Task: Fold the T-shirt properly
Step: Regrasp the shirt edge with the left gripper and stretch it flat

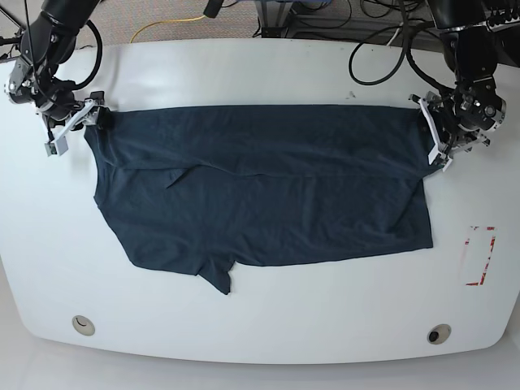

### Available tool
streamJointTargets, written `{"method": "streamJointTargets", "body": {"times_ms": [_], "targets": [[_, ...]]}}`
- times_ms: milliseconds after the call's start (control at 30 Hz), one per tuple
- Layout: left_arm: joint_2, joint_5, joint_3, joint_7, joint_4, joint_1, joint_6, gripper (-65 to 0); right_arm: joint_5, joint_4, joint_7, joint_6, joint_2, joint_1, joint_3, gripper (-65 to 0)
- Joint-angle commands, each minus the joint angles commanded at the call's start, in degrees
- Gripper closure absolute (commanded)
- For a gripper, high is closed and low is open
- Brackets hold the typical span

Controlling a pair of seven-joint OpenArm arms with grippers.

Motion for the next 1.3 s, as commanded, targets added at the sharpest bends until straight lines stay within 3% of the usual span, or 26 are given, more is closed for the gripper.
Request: {"method": "streamJointTargets", "body": {"times_ms": [67, 133, 267, 367, 433, 533, 700, 933, 1300], "targets": [[0.09, 0.09, 0.00, -0.79, -0.79, 0.00, 0.00, -29.6, 0.00, -0.70, 0.53, 0.00, 0.00, 0.00, 0.00, -44.7], [0.09, 0.09, -0.26, -0.88, -1.05, 0.18, 0.00, -29.3, 0.00, -1.05, 0.62, 0.00, 0.00, -0.18, -0.09, -39.0], [-0.18, 0.00, -0.44, -1.14, -0.70, 1.58, 0.00, -28.3, 0.00, -1.05, 1.49, 0.00, 0.00, -0.35, -0.18, -15.5], [-0.35, 0.00, -0.44, -0.97, -0.62, 1.93, 0.00, -21.1, 0.00, -1.05, 1.67, 0.00, 0.44, -0.53, -2.64, -0.6], [-1.93, -0.18, -0.35, -0.97, -0.35, 3.08, 0.00, -15.3, 0.00, -0.79, 1.67, 0.00, 1.05, -0.97, -3.78, 0.0], [-2.81, -0.18, -0.26, -0.97, 1.23, 4.04, 0.00, -12.1, 0.18, -0.62, 1.67, 0.00, 1.67, -2.29, -3.87, 0.0], [-6.33, -0.35, -0.44, -0.97, 6.07, 7.91, 0.00, -11.7, 0.26, -0.53, 1.67, 0.00, 2.99, -4.31, -3.78, 0.0], [-8.62, -0.09, -0.88, -0.88, 11.08, 12.04, 0.00, -11.9, 0.09, 4.66, 1.41, 0.00, 3.25, -8.62, -3.69, 0.0], [-12.13, -0.79, -2.11, -0.44, 10.29, 12.84, 0.00, -12.1, 0.26, 8.35, 0.53, 0.00, 2.90, -11.87, -2.90, 0.0]]}}
